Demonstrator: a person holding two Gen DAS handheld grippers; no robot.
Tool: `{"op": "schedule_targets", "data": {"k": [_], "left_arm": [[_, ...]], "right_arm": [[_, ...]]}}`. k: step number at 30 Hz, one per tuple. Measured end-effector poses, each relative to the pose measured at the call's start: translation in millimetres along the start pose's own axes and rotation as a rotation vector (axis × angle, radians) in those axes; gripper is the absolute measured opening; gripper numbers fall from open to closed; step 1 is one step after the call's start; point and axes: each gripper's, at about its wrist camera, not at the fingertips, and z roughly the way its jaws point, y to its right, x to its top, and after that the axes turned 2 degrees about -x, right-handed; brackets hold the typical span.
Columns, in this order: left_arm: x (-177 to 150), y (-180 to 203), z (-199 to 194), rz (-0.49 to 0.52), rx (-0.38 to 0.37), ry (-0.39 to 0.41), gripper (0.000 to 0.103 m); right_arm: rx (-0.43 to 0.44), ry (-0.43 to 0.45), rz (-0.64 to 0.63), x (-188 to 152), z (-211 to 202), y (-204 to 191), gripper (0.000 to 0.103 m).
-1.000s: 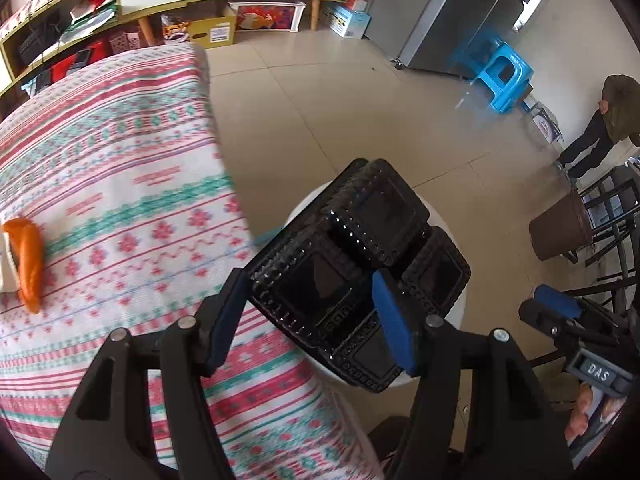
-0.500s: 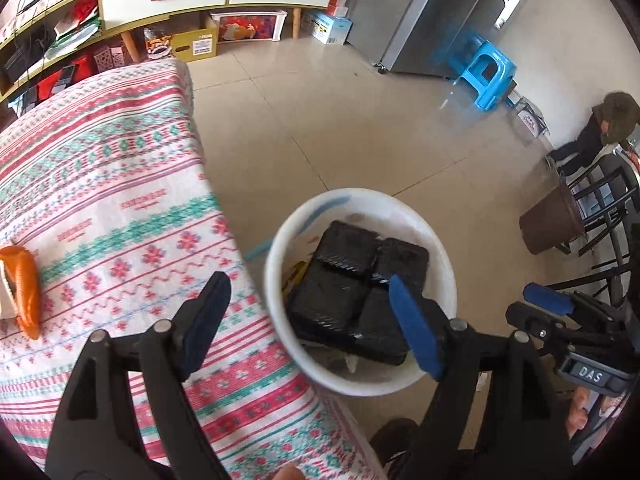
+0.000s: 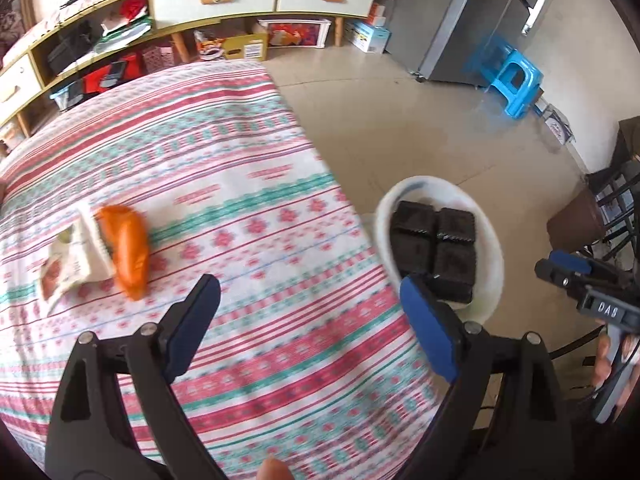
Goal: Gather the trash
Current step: 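Lower the black tray into the bucket and open the left tool, then grasp the white nut snack packet with the left tool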
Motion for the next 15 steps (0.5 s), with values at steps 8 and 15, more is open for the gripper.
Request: {"op": "schedule_targets", "data": {"k": [8, 15], "left_arm": [[-12, -45, -22, -0.012, 0.083, 0.004, 0.100], [-21, -96, -41, -0.035, 0.179, -0.001, 0.100]], "right_arm": [[-0.012, -0.001, -0.045, 6, 6, -35, 0.075], [-0.008, -0.006, -0.090, 16, 14, -74, 0.080]]}}
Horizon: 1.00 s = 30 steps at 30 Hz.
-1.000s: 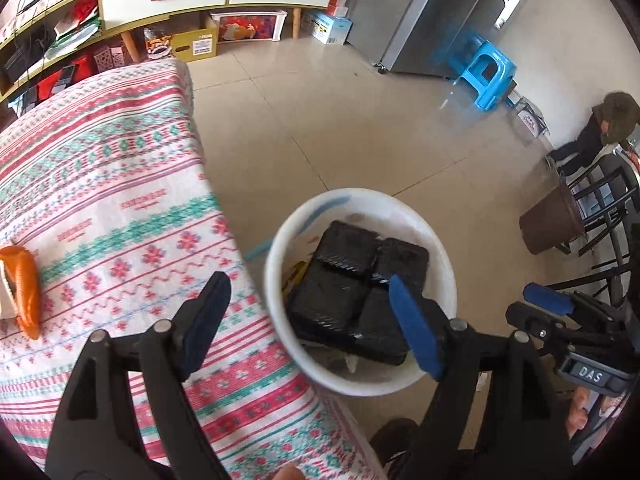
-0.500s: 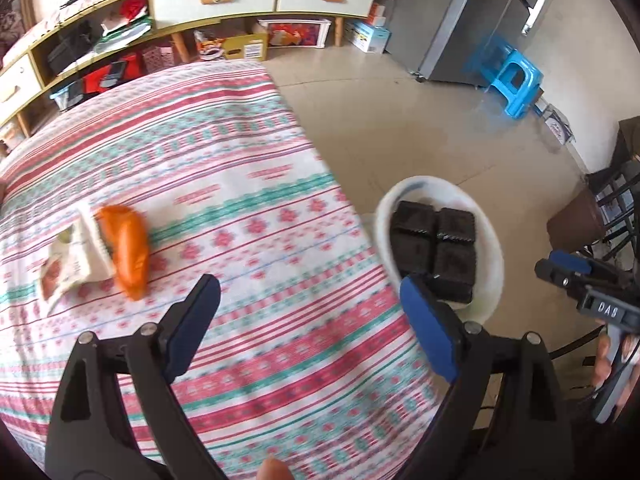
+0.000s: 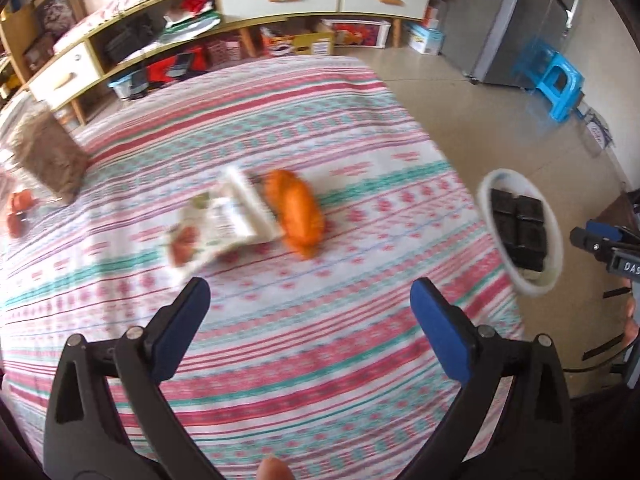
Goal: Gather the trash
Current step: 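Grasp the white nut snack packet with the left tool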
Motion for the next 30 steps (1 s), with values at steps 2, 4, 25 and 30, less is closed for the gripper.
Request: {"op": "schedule_targets", "data": {"k": [2, 4, 25, 30], "left_arm": [[0, -18, -1, -0.022, 0.025, 0.000, 0.100], [0, -31, 0, -0.042, 0.037, -0.005, 0.100], [15, -104, 63, -0.389, -0.135, -0.131, 0.082], [11, -108, 71, -0.458, -0.199, -0.166, 0.040]], "right_arm": [[0.008, -0.002, -0.016, 5, 4, -13, 0.081], [0.016, -0.005, -0.035, 9, 7, -27, 0.081], [0.026, -0.072, -0.142, 40, 60, -124, 0.083], [0.044, -0.080, -0.129, 46, 67, -134, 0.083]]}}
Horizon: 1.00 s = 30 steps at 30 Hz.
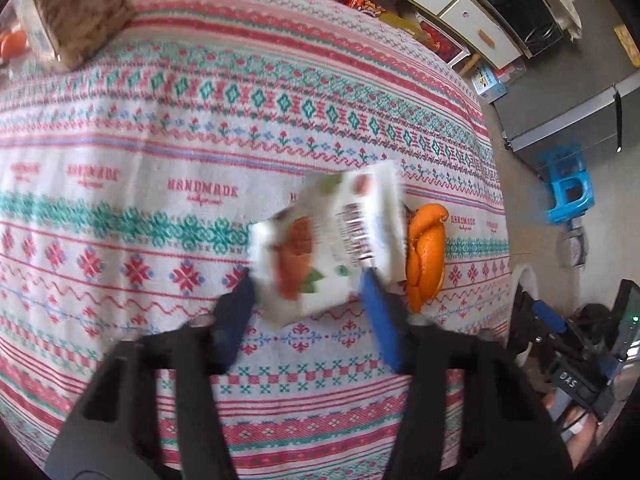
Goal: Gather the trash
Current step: 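Grasp the white nut snack packet with the left tool, then grasp the orange carrot-shaped toy with the right tool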
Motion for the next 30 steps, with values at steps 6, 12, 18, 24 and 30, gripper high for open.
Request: {"op": "schedule_targets", "data": {"k": [6, 12, 18, 24, 30], "left_arm": [[-6, 0, -5, 0.027, -0.020, 0.005, 0.012], [-13, -12, -39, 0.044, -0.055, 0.059, 0.007], [-20, -30, -66, 0.045, -0.045, 0.112, 0.006], [-30, -42, -80, 0.041, -0.046, 0.132, 0.006], [-40, -45, -91, 0.059, -0.036, 0.159, 0.005]], "right_arm": [[0.019, -0.001, -0.026, 9, 8, -20, 0.083], [0.059, 0.005, -0.055, 16, 15, -45, 0.083], [0.094, 0.006, -0.123, 19, 23, -73, 0.083], [0.143, 0.039, -0.201, 24, 31, -103, 0.077], [0.156, 0.031, -0.200, 32, 53, -124, 0.062]]}}
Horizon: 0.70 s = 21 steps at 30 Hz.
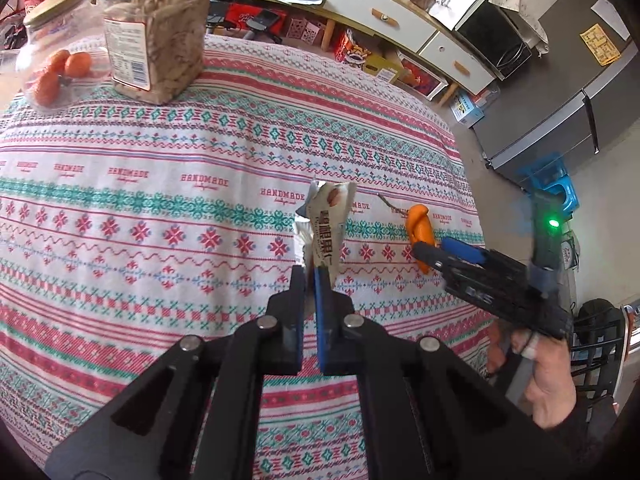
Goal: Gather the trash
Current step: 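Grasp the orange carrot-shaped toy with the right tool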
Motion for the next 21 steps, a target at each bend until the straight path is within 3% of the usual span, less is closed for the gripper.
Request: {"op": "schedule_targets", "data": {"k": [3, 7, 10, 21], "left_arm": [[-3, -1, -5, 0.005, -0.001, 0.010, 0.005], [-5, -1, -9, 0.006, -0.001, 0.020, 0.005], [-7, 0, -12, 0.006, -0.003, 0.026, 0.005], [-11, 30, -11, 0.051, -0.034, 0.049, 0.005]], "right_arm": [[-0.042, 0.020, -0.029, 1, 4, -9, 0.057], [-0.035, 0.035, -0.048, 0, 4, -14, 0.033], [-0.024, 0.037, -0.060, 0, 2, -15, 0.025], [-0.009, 0.071, -0.046, -20, -41, 2, 0.022]]}}
